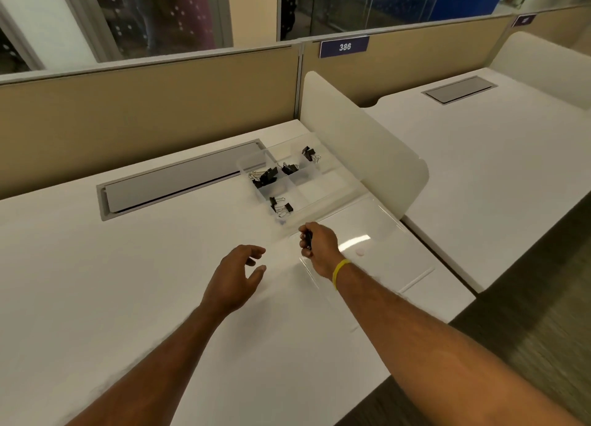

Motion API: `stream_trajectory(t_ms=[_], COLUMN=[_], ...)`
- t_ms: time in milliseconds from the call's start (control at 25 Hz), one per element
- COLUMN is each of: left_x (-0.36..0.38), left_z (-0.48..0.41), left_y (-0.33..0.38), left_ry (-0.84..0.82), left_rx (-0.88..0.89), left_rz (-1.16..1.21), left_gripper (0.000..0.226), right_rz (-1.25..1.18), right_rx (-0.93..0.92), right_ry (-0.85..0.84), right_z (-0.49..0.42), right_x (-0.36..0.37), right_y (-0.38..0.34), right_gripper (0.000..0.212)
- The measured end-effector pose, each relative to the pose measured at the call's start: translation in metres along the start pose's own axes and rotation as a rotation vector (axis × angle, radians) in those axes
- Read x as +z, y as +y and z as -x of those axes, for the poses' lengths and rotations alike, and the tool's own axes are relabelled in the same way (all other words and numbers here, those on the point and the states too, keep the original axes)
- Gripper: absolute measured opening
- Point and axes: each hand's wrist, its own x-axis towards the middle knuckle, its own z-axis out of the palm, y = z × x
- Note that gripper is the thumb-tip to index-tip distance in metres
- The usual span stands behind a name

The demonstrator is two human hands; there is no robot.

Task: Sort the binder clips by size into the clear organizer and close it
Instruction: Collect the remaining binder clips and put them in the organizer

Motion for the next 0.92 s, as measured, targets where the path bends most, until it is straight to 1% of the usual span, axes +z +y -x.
stream_trajectory(t_ms=[120, 320, 440, 600, 760, 920], left_x=[0.003, 0.006, 0.009, 0.012, 0.013, 0.017], left_z=[-0.031, -0.072, -0.084, -0.098, -0.104, -0.101], left_y=[0.009, 0.012, 0.009, 0.002, 0.001, 0.003], left_ry=[0.015, 0.021, 0.004, -0.016, -0.03, -0.055], left_rx=[0.017, 0.048, 0.059, 0.058, 0.016, -0.003], left_rz=[-0.061, -0.17, -0.201, -0.266, -0.25, -0.277], left_gripper=[0.033, 0.036, 0.036, 0.038, 0.042, 0.055], right_rz=[0.13, 0.544, 0.815, 1.17, 1.298, 1.369], right_rx=[-0.139, -0.356, -0.455, -0.574, -0.622, -0.756], right_ry=[0.007, 0.009, 0.003, -0.074, -0.142, -0.169], right_z=[-0.04, -0.104, -0.135, -0.159, -0.161, -0.15], right_x=[0.004, 0.007, 0.009, 0.011, 0.007, -0.006], right_y=[-0.041, -0.083, -0.091, -0.1, -0.101, -0.096], right_gripper=[0.015, 0.008, 0.011, 0.016, 0.025, 0.041])
